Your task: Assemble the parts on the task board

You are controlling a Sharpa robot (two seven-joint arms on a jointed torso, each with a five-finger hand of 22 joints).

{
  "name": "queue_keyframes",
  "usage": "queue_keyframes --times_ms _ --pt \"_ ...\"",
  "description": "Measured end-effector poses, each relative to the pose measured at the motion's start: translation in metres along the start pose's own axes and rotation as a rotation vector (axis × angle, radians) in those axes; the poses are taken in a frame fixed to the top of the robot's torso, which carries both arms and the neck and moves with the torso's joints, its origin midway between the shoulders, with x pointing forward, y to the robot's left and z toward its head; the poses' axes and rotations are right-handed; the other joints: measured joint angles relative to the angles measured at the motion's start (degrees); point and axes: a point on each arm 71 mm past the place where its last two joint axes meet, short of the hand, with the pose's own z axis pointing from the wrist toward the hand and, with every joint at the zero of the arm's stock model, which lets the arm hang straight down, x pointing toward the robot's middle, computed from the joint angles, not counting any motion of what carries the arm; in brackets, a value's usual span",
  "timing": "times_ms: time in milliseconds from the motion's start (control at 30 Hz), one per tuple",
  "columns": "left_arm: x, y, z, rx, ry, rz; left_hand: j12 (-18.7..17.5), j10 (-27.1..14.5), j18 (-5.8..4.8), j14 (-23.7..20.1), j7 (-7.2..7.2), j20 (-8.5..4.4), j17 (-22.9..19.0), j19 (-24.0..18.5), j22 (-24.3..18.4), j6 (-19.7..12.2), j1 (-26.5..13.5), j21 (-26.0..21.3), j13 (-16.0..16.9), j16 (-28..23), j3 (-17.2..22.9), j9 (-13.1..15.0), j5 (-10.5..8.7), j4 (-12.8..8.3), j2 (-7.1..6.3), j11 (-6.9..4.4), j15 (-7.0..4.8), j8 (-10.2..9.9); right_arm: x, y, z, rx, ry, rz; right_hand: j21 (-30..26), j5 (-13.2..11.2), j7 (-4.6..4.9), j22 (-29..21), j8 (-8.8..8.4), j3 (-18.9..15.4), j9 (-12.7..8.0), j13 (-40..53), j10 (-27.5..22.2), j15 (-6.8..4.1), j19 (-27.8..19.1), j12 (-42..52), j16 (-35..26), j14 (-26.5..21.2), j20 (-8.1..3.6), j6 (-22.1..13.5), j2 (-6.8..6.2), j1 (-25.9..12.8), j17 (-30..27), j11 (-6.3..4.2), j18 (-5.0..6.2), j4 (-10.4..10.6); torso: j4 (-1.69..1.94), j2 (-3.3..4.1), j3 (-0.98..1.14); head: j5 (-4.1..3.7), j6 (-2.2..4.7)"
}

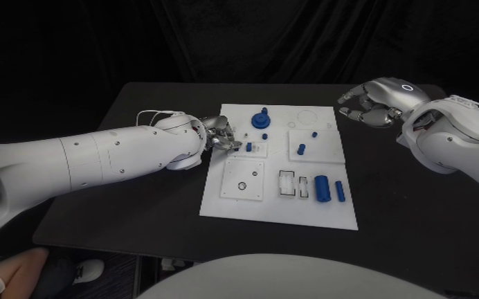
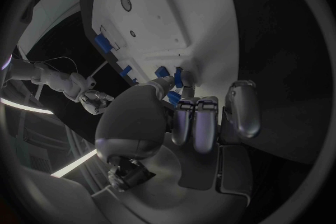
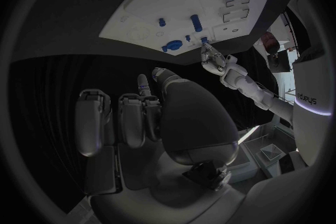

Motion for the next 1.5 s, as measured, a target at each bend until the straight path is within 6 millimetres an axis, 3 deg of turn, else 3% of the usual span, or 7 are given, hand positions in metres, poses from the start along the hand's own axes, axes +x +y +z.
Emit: queue_keyframes --times_ms 100,233,433,767,1133,1333,1500 --pt "0.001 0.0005 0.0001 -0.001 0.004 0.003 0.0 0.0 0.0 0.0 0.13 0.07 0.0 -0.1 0.0 0.7 -2.4 -0.2 0.0 0.0 -2.1 0.1 -2.93 2.1 -0.31 0.0 0.0 -0.2 0.0002 -0.0003 0.0003 0.001 0.002 -0.001 0.0 0.0 0.0 0.0 0.0 0.2 0.0 0.0 0.0 0.0 0.0 0.0 0.0 0.0 0.0 0.0 0.0 0.0 0.0 0.0 0.0 -0.2 0.0 0.01 0.0 0.05 0.0" --pt "0.0014 0.0006 0.0003 -0.001 0.006 0.005 0.0 0.0 0.0 0.0 0.37 0.07 0.0 -0.1 0.0 0.9 -5.1 -0.2 0.0 0.0 -5.6 0.1 -5.0 4.3 -0.42 0.0 0.0 -0.5 0.0004 -0.001 0.0005 0.004 0.004 -0.002 0.0 0.0 0.0 0.0 0.0 0.2 0.0 0.0 0.0 0.0 0.0 0.0 0.0 0.0 0.0 0.0 0.0 0.0 0.0 0.0 0.0 -0.2 0.0 0.0 0.0 0.07 0.0" --pt "0.0012 0.001 0.0004 -0.001 0.007 0.007 0.0 0.0 0.0 0.0 0.77 0.07 0.0 -0.1 0.0 1.3 -9.3 -0.7 0.0 0.0 -10.7 0.1 -7.59 4.8 0.76 0.0 0.0 -1.3 0.0007 -0.0014 0.0004 0.007 0.008 -0.002 0.0 0.0 0.0 0.0 0.0 0.2 0.0 0.0 0.0 0.0 0.0 0.0 0.0 0.0 0.0 0.0 0.0 0.0 0.0 0.0 0.0 -0.2 0.01 -0.01 0.0 0.13 0.0" --pt "0.0009 0.0011 0.0012 -0.004 0.007 0.007 0.0 0.0 0.0 0.0 0.67 0.07 0.0 -0.1 0.0 1.8 -13.5 -0.9 0.0 0.0 -15.3 -0.2 -9.51 4.9 3.58 0.0 0.0 -2.2 0.0012 -0.0017 0.0003 0.009 0.015 -0.003 0.0 0.0 0.0 0.0 0.0 0.2 0.0 0.0 0.0 0.0 0.0 0.0 0.0 0.0 0.0 0.0 0.0 0.0 0.0 0.0 0.0 -0.2 0.03 0.0 0.0 0.14 0.0" --pt "0.0006 0.0017 0.0014 -0.006 0.005 0.007 0.0 0.0 0.0 0.0 0.56 0.07 0.0 -0.1 0.0 1.9 -17.4 -0.9 0.0 0.0 -18.6 0.0 -9.37 4.9 7.09 0.0 0.0 -1.5 0.0017 -0.002 0.0 0.012 0.023 -0.004 0.0 0.0 0.0 0.0 0.0 0.3 0.0 0.0 0.0 0.0 0.0 0.0 0.0 0.0 0.0 0.0 0.0 0.0 0.0 0.0 0.0 0.0 0.03 0.01 0.0 0.32 0.0" --pt "-0.0004 0.0038 0.0015 -0.011 0.002 0.007 0.0 0.0 0.0 0.0 0.56 0.07 0.0 -0.1 0.0 1.9 -18.0 -1.1 0.0 0.0 -19.8 0.0 -5.98 4.9 8.67 0.0 0.0 0.4 0.0019 -0.0022 0.0 0.014 0.026 -0.004 0.0 0.0 0.0 0.0 0.0 0.3 0.0 0.0 0.0 0.0 0.0 0.0 0.0 0.0 0.0 0.0 0.0 0.0 0.0 0.0 0.0 0.0 0.03 0.03 0.0 0.37 0.0" --pt "-0.0004 0.0043 0.0017 -0.01 0.001 0.007 0.0 0.0 0.0 0.0 0.56 0.07 0.0 -0.1 0.0 1.9 -17.7 -1.1 0.0 0.0 -20.2 0.0 -4.78 4.8 9.45 0.0 0.0 1.5 0.0021 -0.0024 0.0 0.017 0.028 -0.004 0.0 0.0 0.0 0.0 0.0 0.3 -0.1 0.0 0.0 0.0 0.0 0.0 0.0 0.0 0.0 0.0 0.0 0.0 0.0 0.0 0.0 0.0 0.03 0.02 0.0 0.43 0.0"
